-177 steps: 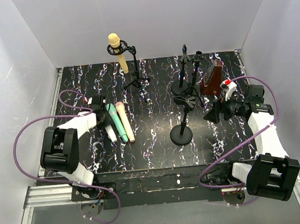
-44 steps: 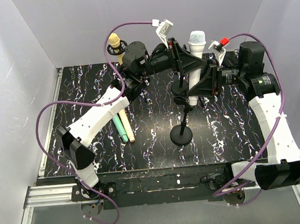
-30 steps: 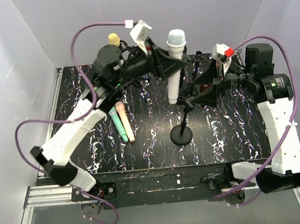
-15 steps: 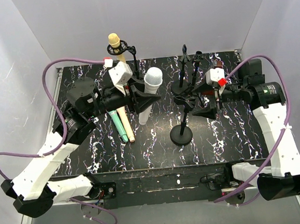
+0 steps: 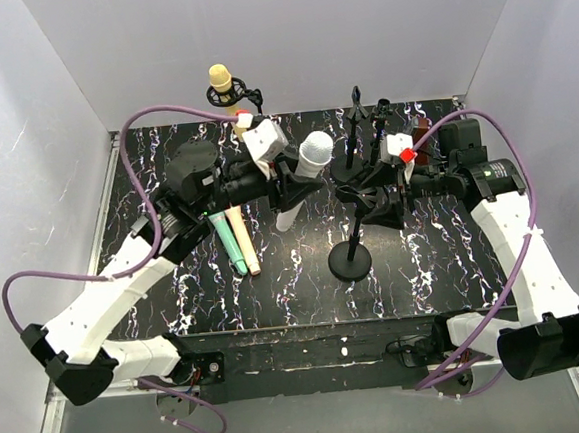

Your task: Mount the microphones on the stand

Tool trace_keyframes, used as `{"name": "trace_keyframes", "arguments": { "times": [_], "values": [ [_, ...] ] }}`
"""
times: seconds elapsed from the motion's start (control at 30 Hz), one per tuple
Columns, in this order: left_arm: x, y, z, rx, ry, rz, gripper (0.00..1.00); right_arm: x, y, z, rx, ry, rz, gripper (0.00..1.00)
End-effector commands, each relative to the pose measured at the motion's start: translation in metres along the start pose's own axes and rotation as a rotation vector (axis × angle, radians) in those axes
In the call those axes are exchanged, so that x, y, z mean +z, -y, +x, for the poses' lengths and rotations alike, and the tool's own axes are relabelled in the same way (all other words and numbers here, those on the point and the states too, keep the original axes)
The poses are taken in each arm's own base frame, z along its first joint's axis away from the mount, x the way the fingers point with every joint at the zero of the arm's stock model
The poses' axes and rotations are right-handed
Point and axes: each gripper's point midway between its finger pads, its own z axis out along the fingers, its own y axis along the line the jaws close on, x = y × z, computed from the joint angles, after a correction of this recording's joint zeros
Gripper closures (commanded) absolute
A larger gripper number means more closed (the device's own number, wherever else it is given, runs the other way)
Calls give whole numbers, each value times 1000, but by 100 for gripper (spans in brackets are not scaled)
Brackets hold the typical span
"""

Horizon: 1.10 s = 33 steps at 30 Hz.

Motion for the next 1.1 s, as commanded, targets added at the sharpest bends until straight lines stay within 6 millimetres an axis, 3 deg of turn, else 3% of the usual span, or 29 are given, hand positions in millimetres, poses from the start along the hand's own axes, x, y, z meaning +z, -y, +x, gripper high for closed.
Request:
{"name": "trace_keyframes", "arguments": {
  "times": [0.0, 0.13, 0.27, 0.37, 0.5, 0.8, 1.07],
  "values": [
    [18, -5, -4, 51, 40, 32, 100, 5, 0, -3, -26, 13, -6, 17],
    [35, -5, 2, 50, 42, 72, 100, 6, -1, -3, -23, 20, -17, 35],
    [50, -7, 6, 56, 47, 104, 100, 6, -2, -3, -25, 21, -19, 77],
    [60, -9, 12, 62, 45, 128, 100, 5, -3, -1, -34, 21, -13, 88],
    [70, -3, 18, 53, 52, 194, 100, 6, -6, -1, -33, 31, -16, 93],
    [92, 2, 30, -34, 108, 276, 100, 8, -11, -6, 13, 81, -53, 95],
    [94, 7, 46, -112, 132, 297, 100, 6, -13, -9, 96, 148, -69, 96]
  ]
}}
